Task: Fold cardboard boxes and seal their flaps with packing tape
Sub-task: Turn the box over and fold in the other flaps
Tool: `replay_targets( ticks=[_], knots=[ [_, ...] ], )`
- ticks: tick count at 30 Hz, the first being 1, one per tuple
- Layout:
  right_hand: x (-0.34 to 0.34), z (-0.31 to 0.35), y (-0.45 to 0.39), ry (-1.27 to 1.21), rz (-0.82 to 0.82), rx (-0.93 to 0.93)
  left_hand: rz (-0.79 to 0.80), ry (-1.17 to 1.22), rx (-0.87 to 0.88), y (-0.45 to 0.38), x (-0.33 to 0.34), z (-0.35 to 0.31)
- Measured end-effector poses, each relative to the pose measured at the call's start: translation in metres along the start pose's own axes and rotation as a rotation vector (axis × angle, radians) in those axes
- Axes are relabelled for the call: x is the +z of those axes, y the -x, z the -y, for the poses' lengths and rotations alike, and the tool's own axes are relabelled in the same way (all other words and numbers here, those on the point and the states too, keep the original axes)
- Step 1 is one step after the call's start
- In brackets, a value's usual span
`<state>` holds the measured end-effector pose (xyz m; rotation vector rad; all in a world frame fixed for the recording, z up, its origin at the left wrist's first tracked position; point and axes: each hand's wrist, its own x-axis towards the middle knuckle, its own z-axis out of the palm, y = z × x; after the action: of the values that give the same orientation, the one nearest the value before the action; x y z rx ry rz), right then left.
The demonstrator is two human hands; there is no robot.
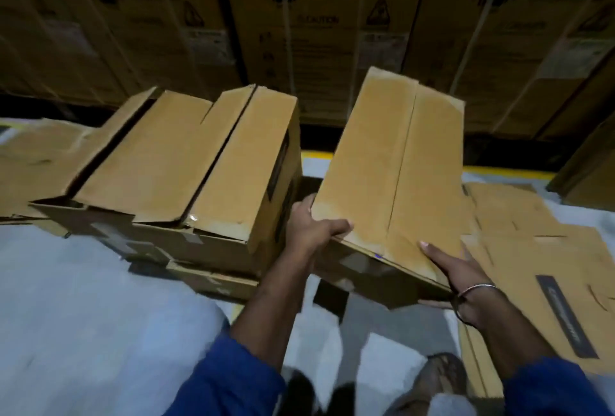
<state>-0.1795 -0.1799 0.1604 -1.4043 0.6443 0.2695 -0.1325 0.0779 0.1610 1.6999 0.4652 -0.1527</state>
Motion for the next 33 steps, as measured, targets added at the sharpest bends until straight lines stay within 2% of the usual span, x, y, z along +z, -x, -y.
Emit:
replay_targets(
  ticks=[4, 8, 14, 19, 23, 27, 30, 33],
  knots=[
    [0.030, 0.058, 0.049, 0.096, 0.012, -0.243, -0.120, 0.090, 0.202, 0.033, -0.050, -0.059],
    [0.085, 0.115, 0.077, 0.136, 0.129, -0.346, -0.258, 0.130, 0.311, 0.057, -0.131, -0.120],
    [0.238, 0.168, 0.121, 0.168, 0.392, -0.282, -0.532, 0.197, 0.394, 0.068, -0.272, -0.176],
    [0.365, 0.149, 0.160, 0.256, 0.543, -0.220, -0.800, 0.211, 0.290, 0.062, -0.397, -0.157],
    [0.440, 0.127, 0.180, 0.296, 0.667, -0.185, -0.904, 0.211, 0.229, 0.050, -0.481, -0.115],
    [0.503, 0.094, 0.183, 0.339, 0.709, -0.162, -0.934, 0.141, 0.177, 0.026, -0.552, -0.078],
    [0.534, 0.069, 0.177, 0.281, 0.723, -0.117, -0.888, 0.092, 0.187, 0.014, -0.580, -0.076],
    [0.555, 0.052, 0.173, 0.260, 0.710, -0.155, -0.819, 0.184, 0.168, -0.006, -0.598, -0.064]
  ],
)
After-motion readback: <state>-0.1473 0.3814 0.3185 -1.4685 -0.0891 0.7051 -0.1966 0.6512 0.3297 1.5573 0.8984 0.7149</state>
